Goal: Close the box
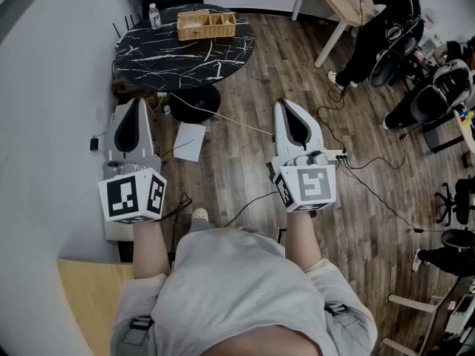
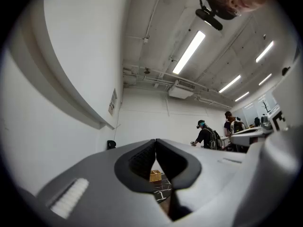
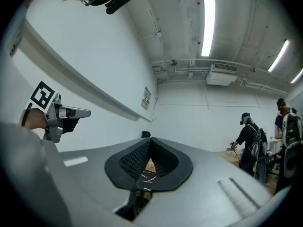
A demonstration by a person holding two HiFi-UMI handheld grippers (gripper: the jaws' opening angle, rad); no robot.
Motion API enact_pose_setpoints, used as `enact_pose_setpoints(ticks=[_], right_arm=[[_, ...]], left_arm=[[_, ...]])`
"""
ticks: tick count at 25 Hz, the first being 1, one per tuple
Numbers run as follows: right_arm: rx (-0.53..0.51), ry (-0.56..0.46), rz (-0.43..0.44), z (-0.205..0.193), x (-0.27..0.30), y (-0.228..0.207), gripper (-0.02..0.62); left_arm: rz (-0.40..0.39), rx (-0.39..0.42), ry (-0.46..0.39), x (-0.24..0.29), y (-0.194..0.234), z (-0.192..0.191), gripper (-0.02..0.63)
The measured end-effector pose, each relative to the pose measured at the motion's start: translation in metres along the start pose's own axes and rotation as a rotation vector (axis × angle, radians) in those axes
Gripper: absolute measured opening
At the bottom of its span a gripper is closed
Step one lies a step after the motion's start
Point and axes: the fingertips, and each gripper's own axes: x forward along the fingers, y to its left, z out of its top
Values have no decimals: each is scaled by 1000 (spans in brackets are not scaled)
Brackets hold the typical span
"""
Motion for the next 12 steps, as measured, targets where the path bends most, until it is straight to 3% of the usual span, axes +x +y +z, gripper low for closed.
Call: enact_pose_setpoints(ticks=[12], right_arm=[[-5, -3, 22, -4, -18, -10, 5]], left_arm=[[8, -5, -6, -9, -24, 2, 58]])
